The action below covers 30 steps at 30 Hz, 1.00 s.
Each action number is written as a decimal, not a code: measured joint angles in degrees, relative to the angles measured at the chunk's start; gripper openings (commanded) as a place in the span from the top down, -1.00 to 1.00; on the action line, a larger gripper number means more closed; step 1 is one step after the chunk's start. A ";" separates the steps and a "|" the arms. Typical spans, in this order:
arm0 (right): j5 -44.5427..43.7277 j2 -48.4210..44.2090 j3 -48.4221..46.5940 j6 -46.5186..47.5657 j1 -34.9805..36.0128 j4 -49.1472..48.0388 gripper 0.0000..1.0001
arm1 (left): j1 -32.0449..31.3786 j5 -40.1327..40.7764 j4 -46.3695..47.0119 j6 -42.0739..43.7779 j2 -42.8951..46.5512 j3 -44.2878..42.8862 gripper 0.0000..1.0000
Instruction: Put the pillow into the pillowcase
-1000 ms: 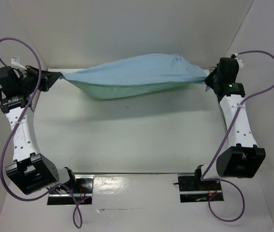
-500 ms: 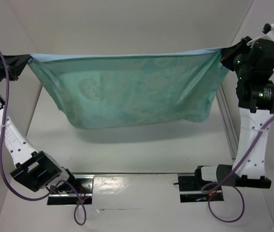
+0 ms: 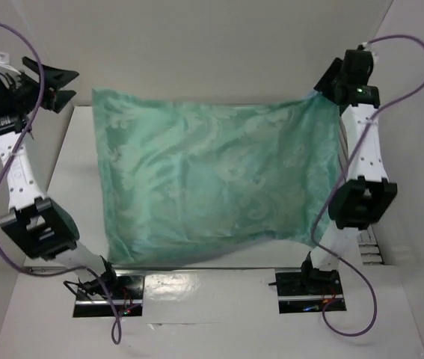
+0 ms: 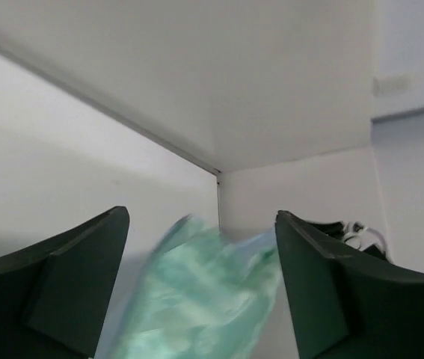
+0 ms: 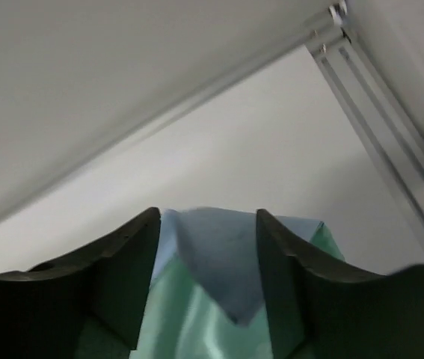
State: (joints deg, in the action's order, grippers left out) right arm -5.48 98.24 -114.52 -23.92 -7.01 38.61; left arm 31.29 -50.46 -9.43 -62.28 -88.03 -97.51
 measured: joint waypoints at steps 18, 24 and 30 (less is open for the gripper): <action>-2.56 -14.36 27.36 2.29 11.76 0.37 -0.67 | -25.33 25.42 -28.22 28.39 6.97 12.90 -0.95; 1.53 -17.29 42.80 2.38 12.55 1.38 -0.90 | -26.91 34.34 -32.00 28.81 15.96 35.28 -1.00; 6.32 -19.89 53.88 1.44 17.42 -3.50 0.07 | -29.64 34.91 -27.78 26.47 17.00 43.47 0.29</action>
State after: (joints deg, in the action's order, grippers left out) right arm 0.84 78.35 -60.64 -22.48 10.41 35.11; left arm 1.65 -15.55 -37.21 -35.81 -71.02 -54.04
